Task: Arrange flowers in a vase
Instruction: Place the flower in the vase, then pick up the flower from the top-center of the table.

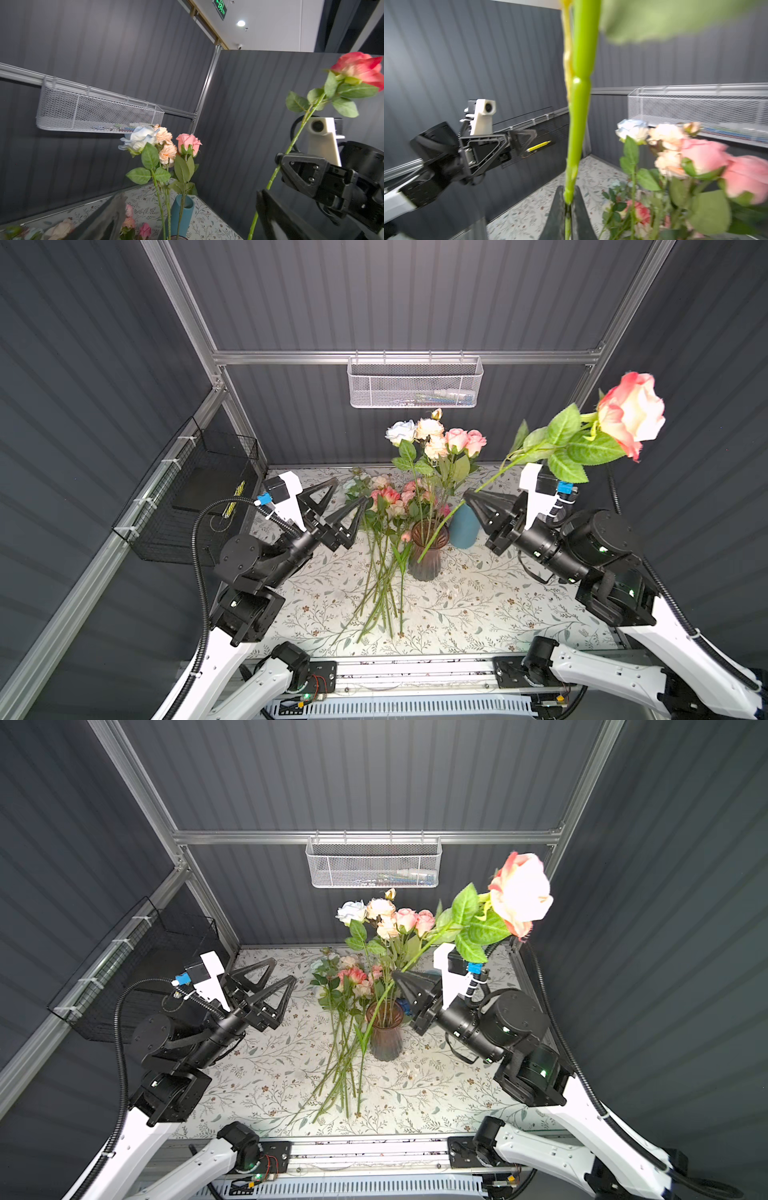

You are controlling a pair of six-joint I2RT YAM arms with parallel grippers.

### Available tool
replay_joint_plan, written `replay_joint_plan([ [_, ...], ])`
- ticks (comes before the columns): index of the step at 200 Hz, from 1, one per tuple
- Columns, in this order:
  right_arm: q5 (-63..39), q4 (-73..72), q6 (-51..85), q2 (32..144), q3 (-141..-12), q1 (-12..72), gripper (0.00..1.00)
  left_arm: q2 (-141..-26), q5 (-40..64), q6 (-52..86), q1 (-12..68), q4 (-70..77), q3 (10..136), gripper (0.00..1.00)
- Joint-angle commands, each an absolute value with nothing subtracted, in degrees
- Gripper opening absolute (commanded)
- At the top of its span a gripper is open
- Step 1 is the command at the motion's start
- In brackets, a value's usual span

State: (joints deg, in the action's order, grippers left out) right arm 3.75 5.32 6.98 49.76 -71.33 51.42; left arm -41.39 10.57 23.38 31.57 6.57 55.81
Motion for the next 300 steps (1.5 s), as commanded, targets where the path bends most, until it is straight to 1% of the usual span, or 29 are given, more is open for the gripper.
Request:
replay_joint_plan([
  [1,11.48,2.94,0.79,52.38,-70.38,49.20,0.00,-42.00,6.79,21.70,31.55,1.55,53.82,0.99],
  [48,5.55,0.60,4.89,57.09,-69.16,41.21,0.00,-41.14,5.69,22.72,31.55,-1.12,50.79,1.00],
  [109,3.05,-3.29,11.72,59.89,-57.61,40.98,0.00,-40.46,2.62,23.03,31.55,-2.47,46.75,1.00],
  [150,2.20,-1.00,14.86,62.43,-54.14,41.83,0.00,-42.71,1.14,24.11,31.55,-2.48,44.52,1.00],
  [162,2.64,0.72,15.33,63.16,-54.14,42.44,0.09,-44.10,-0.43,24.84,31.54,-3.44,44.63,1.00],
  [167,2.95,1.38,15.55,63.23,-54.07,42.68,0.15,-44.72,-1.00,25.16,31.53,-3.95,44.72,1.00],
  [175,3.54,2.04,15.88,63.19,-53.68,43.14,0.28,-45.77,-1.51,25.43,31.55,-4.59,44.98,1.00],
  [181,3.96,2.70,16.31,62.98,-53.40,43.43,0.40,-46.53,-1.88,25.71,31.55,-5.06,45.09,1.00],
  [190,4.04,3.45,17.18,62.32,-52.91,43.51,0.53,-47.52,-2.25,26.21,31.55,-5.28,45.09,1.00],
  [196,4.13,3.67,17.75,61.70,-52.34,43.57,0.59,-48.03,-2.48,26.56,31.55,-5.20,44.85,1.00],
  [205,4.14,3.66,18.59,60.48,-51.27,43.62,0.66,-48.74,-3.08,27.15,31.50,-5.18,44.69,1.00],
  [229,3.87,3.74,20.50,57.01,-48.96,43.60,0.81,-51.15,-4.28,27.76,31.46,-5.46,44.52,1.00],
  [240,3.52,3.86,21.38,55.43,-48.13,43.64,0.98,-53.04,-4.65,27.86,31.40,-6.09,44.95,1.00],
  [254,3.10,3.91,22.33,53.39,-47.10,43.66,0.99,-55.88,-4.73,27.85,31.29,-6.72,45.62,0.98],
  [282,2.56,5.16,23.09,48.82,-46.08,43.52,0.99,-63.16,-3.03,28.67,29.55,-7.05,46.78,0.81],
  [300,1.30,5.47,22.41,45.73,-45.70,43.62,0.97,-70.14,-0.64,29.04,28.09,-6.17,47.83,0.68],
])
